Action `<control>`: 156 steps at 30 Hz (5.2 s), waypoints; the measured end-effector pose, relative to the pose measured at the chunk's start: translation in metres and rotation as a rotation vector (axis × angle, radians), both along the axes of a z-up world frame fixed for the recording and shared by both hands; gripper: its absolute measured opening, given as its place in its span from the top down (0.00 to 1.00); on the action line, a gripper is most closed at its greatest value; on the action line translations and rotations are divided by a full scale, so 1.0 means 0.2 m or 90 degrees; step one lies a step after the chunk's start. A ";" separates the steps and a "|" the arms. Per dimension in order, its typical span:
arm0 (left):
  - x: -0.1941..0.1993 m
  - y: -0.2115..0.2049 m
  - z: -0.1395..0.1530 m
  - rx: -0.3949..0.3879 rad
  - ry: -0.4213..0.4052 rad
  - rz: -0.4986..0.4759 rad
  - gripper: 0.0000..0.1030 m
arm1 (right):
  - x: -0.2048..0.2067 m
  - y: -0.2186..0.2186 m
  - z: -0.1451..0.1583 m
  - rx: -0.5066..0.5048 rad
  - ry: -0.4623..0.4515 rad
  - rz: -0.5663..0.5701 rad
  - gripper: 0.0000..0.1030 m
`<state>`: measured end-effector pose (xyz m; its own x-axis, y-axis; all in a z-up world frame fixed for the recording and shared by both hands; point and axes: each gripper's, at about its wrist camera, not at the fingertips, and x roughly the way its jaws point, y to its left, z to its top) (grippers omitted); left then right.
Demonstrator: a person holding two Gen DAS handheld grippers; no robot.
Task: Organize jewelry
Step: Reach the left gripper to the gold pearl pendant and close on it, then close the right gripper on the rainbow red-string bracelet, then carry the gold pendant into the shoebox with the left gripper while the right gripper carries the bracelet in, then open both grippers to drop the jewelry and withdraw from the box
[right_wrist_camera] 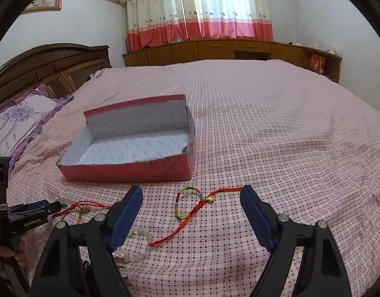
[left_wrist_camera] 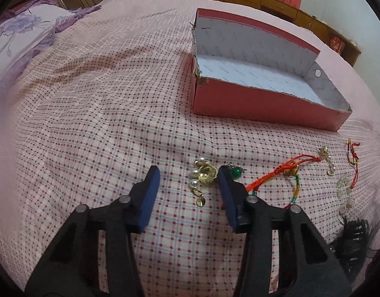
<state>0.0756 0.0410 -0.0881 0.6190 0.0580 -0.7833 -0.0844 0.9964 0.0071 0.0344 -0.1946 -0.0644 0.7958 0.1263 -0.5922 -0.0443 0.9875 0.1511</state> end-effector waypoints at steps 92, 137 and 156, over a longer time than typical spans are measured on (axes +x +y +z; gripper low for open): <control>0.24 -0.15 0.44 -0.012 -0.195 -0.077 0.93 | 0.47 0.23 0.25 0.066 -0.084 0.092 0.93; 0.23 -0.18 0.36 -0.029 -0.102 -0.079 0.69 | 0.51 0.14 0.14 0.118 -0.006 0.076 0.70; -0.17 -0.12 0.57 -0.039 -0.133 -0.082 0.66 | 0.02 0.12 0.36 0.117 -0.065 0.081 0.62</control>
<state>0.0407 0.0170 0.0249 0.7667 -0.0749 -0.6376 0.0493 0.9971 -0.0578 0.0389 -0.1703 0.0080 0.8211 0.3271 -0.4678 -0.1902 0.9295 0.3161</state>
